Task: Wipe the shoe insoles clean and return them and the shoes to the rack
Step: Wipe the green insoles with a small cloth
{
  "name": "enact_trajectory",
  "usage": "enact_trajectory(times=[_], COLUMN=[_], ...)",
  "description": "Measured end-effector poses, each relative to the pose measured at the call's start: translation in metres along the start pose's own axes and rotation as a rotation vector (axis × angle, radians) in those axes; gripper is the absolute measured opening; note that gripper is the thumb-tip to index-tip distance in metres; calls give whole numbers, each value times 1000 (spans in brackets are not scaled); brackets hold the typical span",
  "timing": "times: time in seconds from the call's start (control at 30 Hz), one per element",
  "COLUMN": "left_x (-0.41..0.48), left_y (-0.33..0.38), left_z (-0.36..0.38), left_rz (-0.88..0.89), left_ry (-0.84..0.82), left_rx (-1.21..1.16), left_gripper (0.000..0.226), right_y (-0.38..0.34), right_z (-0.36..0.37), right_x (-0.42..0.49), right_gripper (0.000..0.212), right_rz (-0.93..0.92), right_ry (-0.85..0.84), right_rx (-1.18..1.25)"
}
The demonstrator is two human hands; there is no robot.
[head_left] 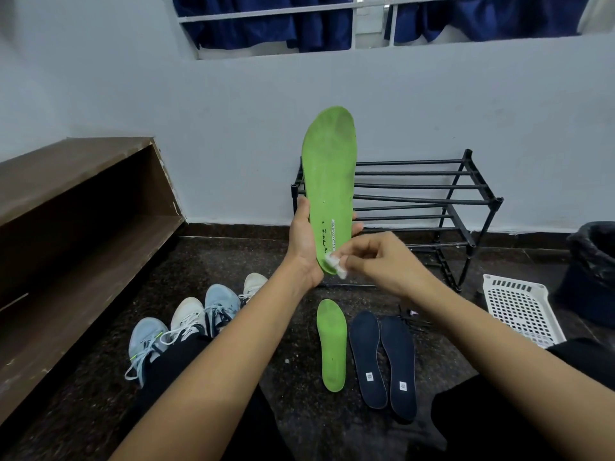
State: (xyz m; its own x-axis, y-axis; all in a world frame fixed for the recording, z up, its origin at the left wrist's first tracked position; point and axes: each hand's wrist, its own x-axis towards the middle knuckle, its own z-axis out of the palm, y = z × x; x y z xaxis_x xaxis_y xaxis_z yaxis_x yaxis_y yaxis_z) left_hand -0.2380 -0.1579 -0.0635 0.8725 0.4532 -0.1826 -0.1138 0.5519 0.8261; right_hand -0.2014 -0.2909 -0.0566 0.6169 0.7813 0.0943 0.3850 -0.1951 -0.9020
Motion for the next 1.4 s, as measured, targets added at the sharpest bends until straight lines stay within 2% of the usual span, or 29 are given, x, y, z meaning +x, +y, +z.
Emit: enact_trajectory(times=[0.13,0.23,0.3,0.47,0.57,0.77,1.07,1.23,1.4], left_x=[1,2,2,4,3,3,2,-1,1], left_y=[0,-1,-2,-5,-6,-8,-1,-6,-8], left_z=[4,4,5,9,10,12,9,13,14], left_rz=[8,2,-6,-11,-18,-20,-45,-41,-26], left_ry=[-13,-22,-29,-18,-8,-20,-1,-13,-25], left_rx=[-3,-10,-14,-31,-36,-30,-67,-30,-39], left_gripper=[78,80,80,76,75,76,76,76,77], right_y=[2,2,4,7,5,2,0,4,6], right_z=[-12,-12,-9,3,8,1,-10,-13,-12], right_x=[7,7,7,7,5,9,6,9,8], right_gripper=[20,19,21,22,31,25,22,8,4], right_rz=[94,110,64,-145,-273,-304,-366,-411,-366], right_ry=[73,91,97,180,199,214,-10,102,172], right_rx=[344,428,333,-214,-408,-450,-582,-721,-690])
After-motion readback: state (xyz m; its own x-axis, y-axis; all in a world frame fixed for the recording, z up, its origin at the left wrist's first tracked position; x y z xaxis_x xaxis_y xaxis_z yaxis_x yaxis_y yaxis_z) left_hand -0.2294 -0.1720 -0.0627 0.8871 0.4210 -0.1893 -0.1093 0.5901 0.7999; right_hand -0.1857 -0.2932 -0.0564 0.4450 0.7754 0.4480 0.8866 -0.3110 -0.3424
